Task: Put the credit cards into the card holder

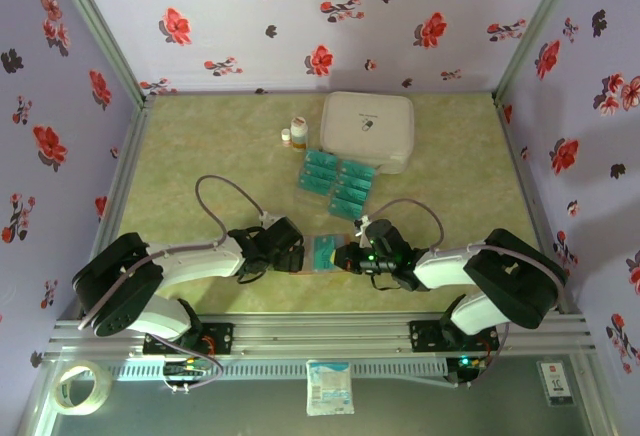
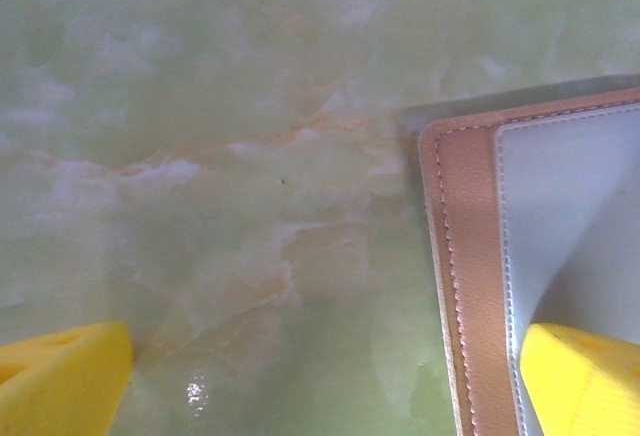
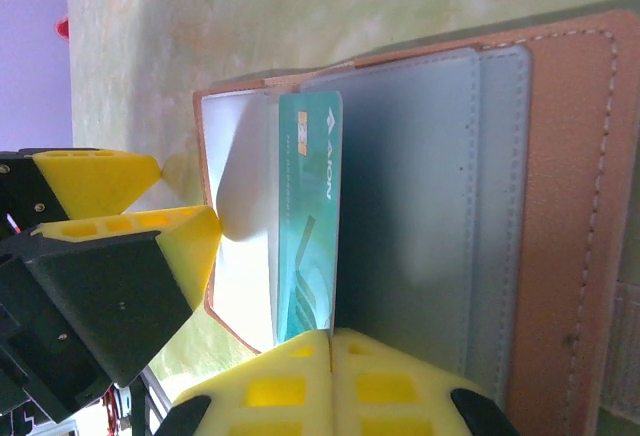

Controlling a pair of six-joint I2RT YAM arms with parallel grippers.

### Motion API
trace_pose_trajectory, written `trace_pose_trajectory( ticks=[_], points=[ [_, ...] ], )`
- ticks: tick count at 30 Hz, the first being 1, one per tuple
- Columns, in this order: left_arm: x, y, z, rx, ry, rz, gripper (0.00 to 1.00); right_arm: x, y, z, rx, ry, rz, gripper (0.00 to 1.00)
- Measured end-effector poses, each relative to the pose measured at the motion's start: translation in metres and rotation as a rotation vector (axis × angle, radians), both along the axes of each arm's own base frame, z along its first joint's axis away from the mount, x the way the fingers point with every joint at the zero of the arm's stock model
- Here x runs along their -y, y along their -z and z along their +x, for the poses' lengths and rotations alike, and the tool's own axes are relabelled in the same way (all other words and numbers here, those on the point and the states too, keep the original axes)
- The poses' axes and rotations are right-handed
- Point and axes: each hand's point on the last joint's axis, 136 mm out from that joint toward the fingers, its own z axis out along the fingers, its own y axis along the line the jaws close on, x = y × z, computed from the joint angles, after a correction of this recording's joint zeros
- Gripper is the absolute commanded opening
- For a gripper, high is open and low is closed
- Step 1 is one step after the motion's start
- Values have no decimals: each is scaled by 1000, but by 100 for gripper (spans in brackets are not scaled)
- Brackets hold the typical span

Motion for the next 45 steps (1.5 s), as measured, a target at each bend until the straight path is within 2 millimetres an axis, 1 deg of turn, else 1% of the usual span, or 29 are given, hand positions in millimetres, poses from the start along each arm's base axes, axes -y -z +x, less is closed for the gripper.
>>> trace_pose_trajectory(
  ticks=[10,21,45],
  points=[
    [0,0,0,7,0,-3,100,0,-1,0,1,-1,2,0],
    [-1,0,0,10,-1,-2,100,-8,-8,0,16,-27,47,0],
    [-1,0,1,11,-2,-1,100,-9,-3,-1,7,-33,45,0]
  ],
)
